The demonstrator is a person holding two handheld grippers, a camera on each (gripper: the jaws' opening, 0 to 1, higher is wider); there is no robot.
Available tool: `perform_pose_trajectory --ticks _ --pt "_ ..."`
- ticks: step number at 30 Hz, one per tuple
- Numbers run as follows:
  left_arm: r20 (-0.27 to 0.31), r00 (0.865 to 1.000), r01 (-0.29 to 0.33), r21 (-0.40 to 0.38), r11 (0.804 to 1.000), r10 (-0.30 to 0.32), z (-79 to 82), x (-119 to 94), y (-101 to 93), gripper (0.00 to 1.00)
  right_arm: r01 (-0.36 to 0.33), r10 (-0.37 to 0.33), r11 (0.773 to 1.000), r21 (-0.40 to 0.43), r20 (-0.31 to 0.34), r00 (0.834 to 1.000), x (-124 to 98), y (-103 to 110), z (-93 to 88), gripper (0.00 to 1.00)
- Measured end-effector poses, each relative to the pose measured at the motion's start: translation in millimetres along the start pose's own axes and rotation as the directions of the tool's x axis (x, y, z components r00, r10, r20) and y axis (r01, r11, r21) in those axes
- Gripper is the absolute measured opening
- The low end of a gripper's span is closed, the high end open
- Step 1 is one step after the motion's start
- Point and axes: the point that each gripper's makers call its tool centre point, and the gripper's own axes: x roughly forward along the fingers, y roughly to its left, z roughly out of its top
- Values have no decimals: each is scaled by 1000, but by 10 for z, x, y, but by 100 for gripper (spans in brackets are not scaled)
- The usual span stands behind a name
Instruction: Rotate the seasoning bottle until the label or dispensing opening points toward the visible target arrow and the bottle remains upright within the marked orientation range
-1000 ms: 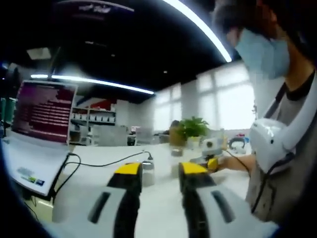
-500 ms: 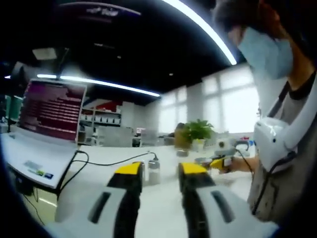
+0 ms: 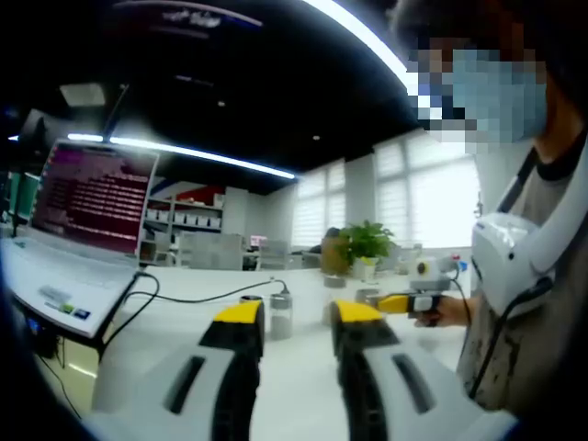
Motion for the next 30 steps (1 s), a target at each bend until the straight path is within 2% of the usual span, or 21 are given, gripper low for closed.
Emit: perform_pose_trajectory --ticks 9,19,23,27,28,30 --pt "19 1000 -8 -8 1000 8 24 -25 6 30 119 -119 993 -22 -4 993 1 -19 6 37" --pt "15 1000 10 -22 1000 -10 -11 0 -42 30 204 -205 978 -51 -11 979 -13 -44 3 38" --pt "18 1000 10 -28 1000 -9 -16 -8 -37 30 179 -184 980 -91 -42 982 -5 -45 -18 38" --pt "16 1000 4 -34 999 -4 -33 -19 -30 30 160 -165 983 -86 -51 985 -17 -46 -24 40" --pt "17 1000 5 -35 999 -4 -34 -21 -31 30 117 -120 991 -57 -41 992 -6 4 -8 44" --pt "16 1000 7 -35 999 -6 -32 -26 -34 30 74 -74 997 5 1 997 -6 -23 82 59"
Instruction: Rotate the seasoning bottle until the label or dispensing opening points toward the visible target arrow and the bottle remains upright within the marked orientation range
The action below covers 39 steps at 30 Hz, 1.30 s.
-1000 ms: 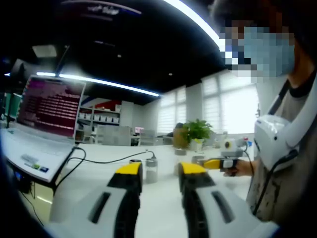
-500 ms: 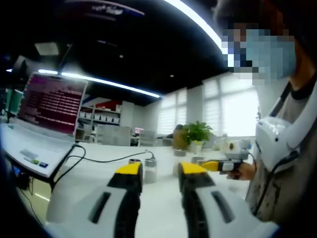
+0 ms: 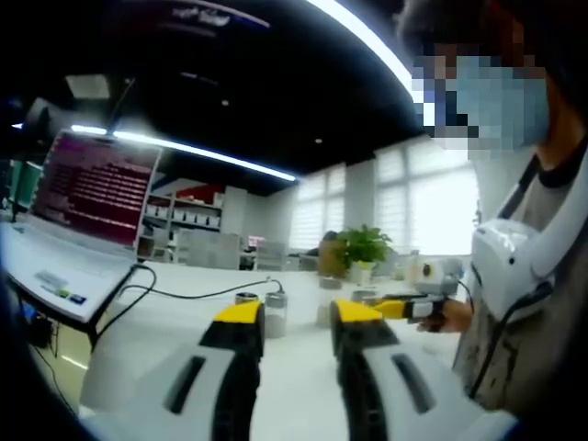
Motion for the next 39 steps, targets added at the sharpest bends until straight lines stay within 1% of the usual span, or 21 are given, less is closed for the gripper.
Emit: perform_pose_trajectory --ticks 1,3,4,5,6,8,9,11,12,13,15,16,17,21,22,24,28,29,30,31,39 --pt "-1 1000 1 -1 1000 -1 5 -5 2 30 -22 22 999 27 -5 1000 -10 -40 20 62" --pt "1 1000 4 -2 1000 -4 13 -12 4 30 -23 23 1000 -6 -18 1000 -33 -162 66 62" --pt "3 1000 4 -4 1000 -4 18 -17 5 30 -69 69 997 -20 -21 997 -35 -139 91 62" --pt "5 1000 3 -5 1000 -3 21 -21 7 30 -80 80 997 -17 -15 997 -38 -163 124 63" --pt "6 1000 3 -8 1000 -3 21 -22 9 30 -142 142 990 -11 -12 990 -35 -107 150 64" --pt "3 1000 6 -11 1000 -6 15 -18 8 30 -193 194 981 25 -34 980 -27 -104 155 63" --pt "-1 1000 8 -12 1000 -8 8 -13 5 30 -249 250 968 32 -39 967 -27 -41 171 61" --pt "-8 1000 13 -10 1000 -13 0 -7 -3 30 -304 307 952 50 -71 949 -11 -8 158 61" --pt "-10 1000 15 -9 1000 -15 -1 -6 -6 30 -358 365 931 75 -95 926 -22 37 125 60" --pt "-10 1000 18 -7 1000 -18 -2 -4 -13 30 -359 365 931 71 -100 926 -11 4 116 59" --pt "-9 1000 20 -8 1000 -20 -6 -3 -21 30 -422 425 905 47 -127 896 -21 28 60 60" --pt "-8 1000 21 -9 1000 -21 -15 -1 -23 30 -438 439 898 44 -144 887 -22 29 16 63" --pt "-13 1000 21 -16 1000 -21 -35 2 -22 30 -442 445 896 53 -145 884 -11 14 -7 65" --pt "-34 999 11 -18 1000 -11 -82 -13 -7 30 -503 514 857 113 -122 849 -13 7 -50 53" --pt "-32 999 10 -19 1000 -11 -77 -24 -11 30 -508 520 853 118 -115 846 -4 -16 -52 52" --pt "-24 1000 13 -22 1000 -13 -59 -40 -27 30 -536 547 836 116 -115 829 -6 7 -58 52" --pt "-24 1000 4 -21 1000 -5 -65 -56 -30 30 -593 600 800 95 -140 788 -28 113 -101 49" --pt "-25 1000 2 -22 1000 -2 -69 -61 -28 30 -593 600 800 92 -153 786 -20 113 -122 47" --pt "-24 1000 0 -23 1000 0 -71 -65 -26 30 -584 589 808 81 -158 792 -6 85 -133 45" --pt "-23 1000 -1 -25 1000 1 -70 -70 -25 30 -583 588 808 82 -163 792 3 73 -150 42" --pt "-20 1000 -13 -26 1000 12 -71 -110 -11 30 -550 553 833 60 -143 821 0 69 -152 40"
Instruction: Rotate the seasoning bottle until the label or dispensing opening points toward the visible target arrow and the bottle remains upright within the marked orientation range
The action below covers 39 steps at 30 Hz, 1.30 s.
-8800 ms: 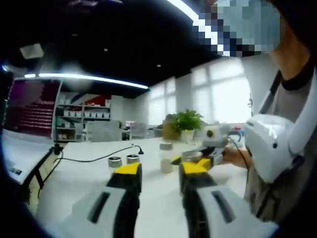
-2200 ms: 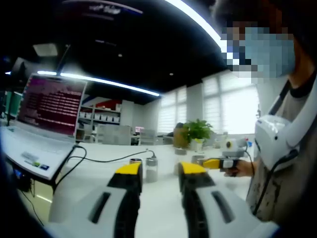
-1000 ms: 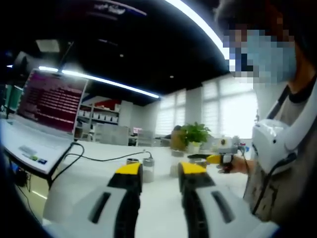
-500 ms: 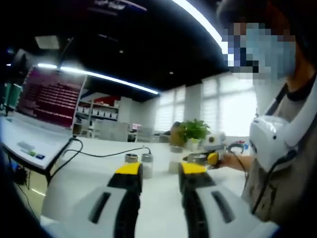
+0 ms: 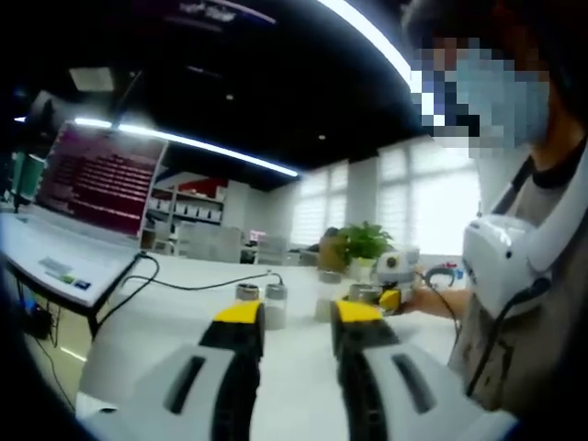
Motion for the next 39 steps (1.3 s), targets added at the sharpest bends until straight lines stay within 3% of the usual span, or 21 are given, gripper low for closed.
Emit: perform_pose_trajectory --ticks 7,14,21,31,39 --pt "-13 1000 3 -14 1000 -3 -59 73 31 30 64 -66 997 -36 -61 996 13 17 -25 39" --pt "-2 1000 20 4 1000 -20 -21 101 -43 30 120 -121 992 -46 -33 992 13 20 -29 39" --pt "-14 1000 0 3 1000 0 -54 63 -22 30 168 -170 984 -52 -26 985 28 27 -23 38" --pt "-2 1000 2 5 1000 -2 -25 56 -20 30 200 -201 979 -39 -27 979 29 12 -28 39" --pt "6 998 -65 35 997 65 64 -154 25 30 209 -209 977 -27 -1 978 24 13 -36 39"
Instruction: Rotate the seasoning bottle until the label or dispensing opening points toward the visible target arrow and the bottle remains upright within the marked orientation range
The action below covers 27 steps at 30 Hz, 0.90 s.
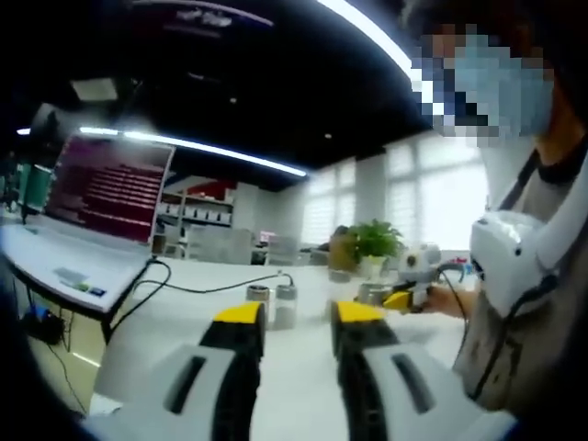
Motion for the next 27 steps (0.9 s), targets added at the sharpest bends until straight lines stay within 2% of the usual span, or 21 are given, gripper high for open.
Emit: perform_pose_trajectory --ticks 6,11,27 --pt "7 1000 -29 -25 999 29 -65 -25 70 29 15 -15 1000 -12 20 1000 2 15 3 39" --pt "-10 1000 -2 -21 1000 2 -122 51 29 29 42 -42 999 -15 6 999 0 23 8 39" --pt "-6 999 42 -25 999 -42 -132 214 -14 29 143 -143 990 -6 -2 990 -5 -16 11 39"
